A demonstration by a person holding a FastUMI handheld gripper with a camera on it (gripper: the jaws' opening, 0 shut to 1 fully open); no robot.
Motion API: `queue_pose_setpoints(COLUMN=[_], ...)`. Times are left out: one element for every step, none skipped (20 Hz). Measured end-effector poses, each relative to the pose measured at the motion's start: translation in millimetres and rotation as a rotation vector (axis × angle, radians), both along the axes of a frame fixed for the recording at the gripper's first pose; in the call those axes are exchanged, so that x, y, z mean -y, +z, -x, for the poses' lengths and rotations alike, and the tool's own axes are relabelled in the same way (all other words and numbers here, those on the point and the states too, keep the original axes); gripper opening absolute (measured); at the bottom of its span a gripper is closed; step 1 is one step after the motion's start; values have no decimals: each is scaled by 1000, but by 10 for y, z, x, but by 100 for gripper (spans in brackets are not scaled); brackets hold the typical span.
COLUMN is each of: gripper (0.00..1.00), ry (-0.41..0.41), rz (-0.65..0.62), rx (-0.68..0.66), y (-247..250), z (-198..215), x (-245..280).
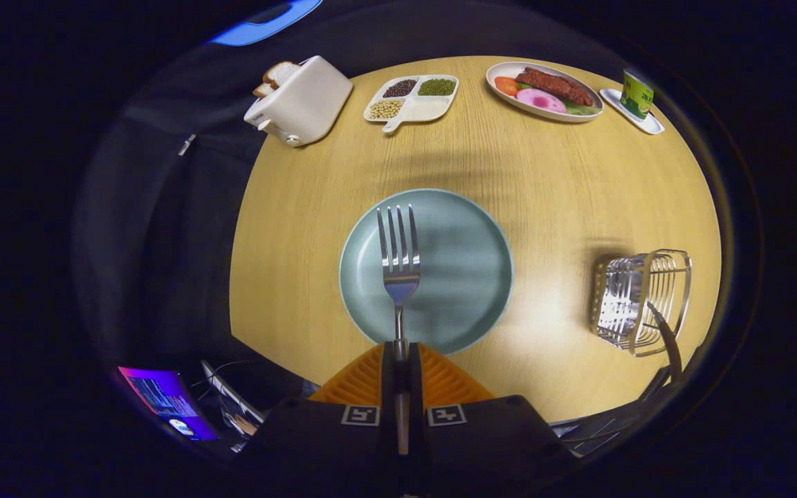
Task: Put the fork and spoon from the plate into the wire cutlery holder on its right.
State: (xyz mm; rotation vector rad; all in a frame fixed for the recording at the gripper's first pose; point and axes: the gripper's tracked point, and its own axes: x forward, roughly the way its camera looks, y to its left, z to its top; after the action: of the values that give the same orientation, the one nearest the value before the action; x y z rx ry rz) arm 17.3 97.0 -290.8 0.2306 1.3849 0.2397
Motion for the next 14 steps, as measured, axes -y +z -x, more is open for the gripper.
queue_pose_setpoints(gripper=[10, 10, 10, 10, 10, 10, 10, 10, 10, 10, 10, 10, 10, 10], ry=[-1, -6, -9, -15, -20, -24, -21, -14, -2, 9, 18, 28, 39, 54], rz=[-2, -1, 5, 7, 7, 13, 27, 49, 79, 107, 129, 146, 162, 174], rx=[1, 5, 3, -2, -13, -23, -36, -48, -63, -83, -111, -146, -179, -220], y=[125, 237, 333, 433, 525, 599, 655, 695, 700, 688, 668, 642, 596, 556], z=[35, 44, 63, 94, 122, 151, 174, 213, 241, 265, 290, 316, 327, 351], x=[117, 249, 387, 528, 648, 779, 918, 1074, 1231, 1373, 1498, 1605, 1694, 1761])
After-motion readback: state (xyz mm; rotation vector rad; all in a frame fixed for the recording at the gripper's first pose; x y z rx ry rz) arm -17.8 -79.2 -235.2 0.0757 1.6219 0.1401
